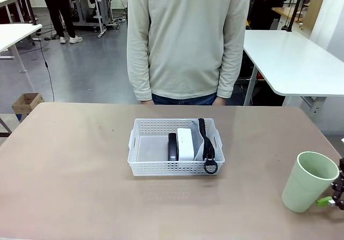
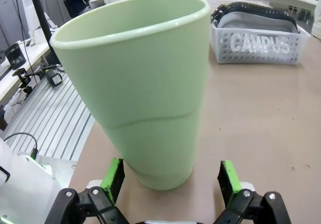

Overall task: Efficiently arrange items inside the basket to fit them all.
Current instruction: Pick up the Reusable plastic cup and place it inside the Organizing basket.

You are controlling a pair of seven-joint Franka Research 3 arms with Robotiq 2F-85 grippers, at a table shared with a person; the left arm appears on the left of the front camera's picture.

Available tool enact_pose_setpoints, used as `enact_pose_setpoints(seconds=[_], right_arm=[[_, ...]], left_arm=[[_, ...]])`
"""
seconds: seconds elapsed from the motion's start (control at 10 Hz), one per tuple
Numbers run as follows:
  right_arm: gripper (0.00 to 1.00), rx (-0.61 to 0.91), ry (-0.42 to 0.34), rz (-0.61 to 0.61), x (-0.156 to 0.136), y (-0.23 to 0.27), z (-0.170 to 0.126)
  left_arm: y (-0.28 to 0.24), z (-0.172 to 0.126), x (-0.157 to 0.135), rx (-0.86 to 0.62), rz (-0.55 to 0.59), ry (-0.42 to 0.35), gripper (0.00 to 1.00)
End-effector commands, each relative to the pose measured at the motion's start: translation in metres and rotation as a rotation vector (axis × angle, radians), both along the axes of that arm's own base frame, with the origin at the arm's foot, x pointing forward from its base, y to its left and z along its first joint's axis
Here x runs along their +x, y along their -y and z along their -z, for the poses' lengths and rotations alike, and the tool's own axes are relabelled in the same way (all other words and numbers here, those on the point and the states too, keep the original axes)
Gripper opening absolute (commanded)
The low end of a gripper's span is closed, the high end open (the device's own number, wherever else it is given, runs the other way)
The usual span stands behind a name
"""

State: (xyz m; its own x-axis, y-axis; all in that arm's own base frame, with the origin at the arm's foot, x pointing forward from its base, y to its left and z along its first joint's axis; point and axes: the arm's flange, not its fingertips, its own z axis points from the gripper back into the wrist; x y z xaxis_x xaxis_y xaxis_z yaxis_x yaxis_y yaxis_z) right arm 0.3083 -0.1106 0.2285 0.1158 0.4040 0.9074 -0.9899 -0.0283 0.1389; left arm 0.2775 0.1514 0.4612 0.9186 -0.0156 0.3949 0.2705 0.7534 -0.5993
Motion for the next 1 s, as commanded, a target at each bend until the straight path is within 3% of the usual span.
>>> enact_pose_setpoints(seconds=[0.0, 0.7, 0.9], right_arm=[[1.0, 0.005, 0.028, -0.017, 0.002, -0.012, 0.006], [1.0, 0.216, -0.064, -0.101, 0.01, -0.036, 0.009], [1.0, 0.256, -0.063, -0.054, 0.01, -0.039, -0.001]], left_arm=[[-0.004, 0.002, -0.003, 0.004, 0.021, 0.009, 1.0], [-0.004, 0.002, -0.003, 0.004, 0.021, 0.009, 1.0], [-0.004, 0.002, -0.003, 0.004, 0.021, 0.009, 1.0]])
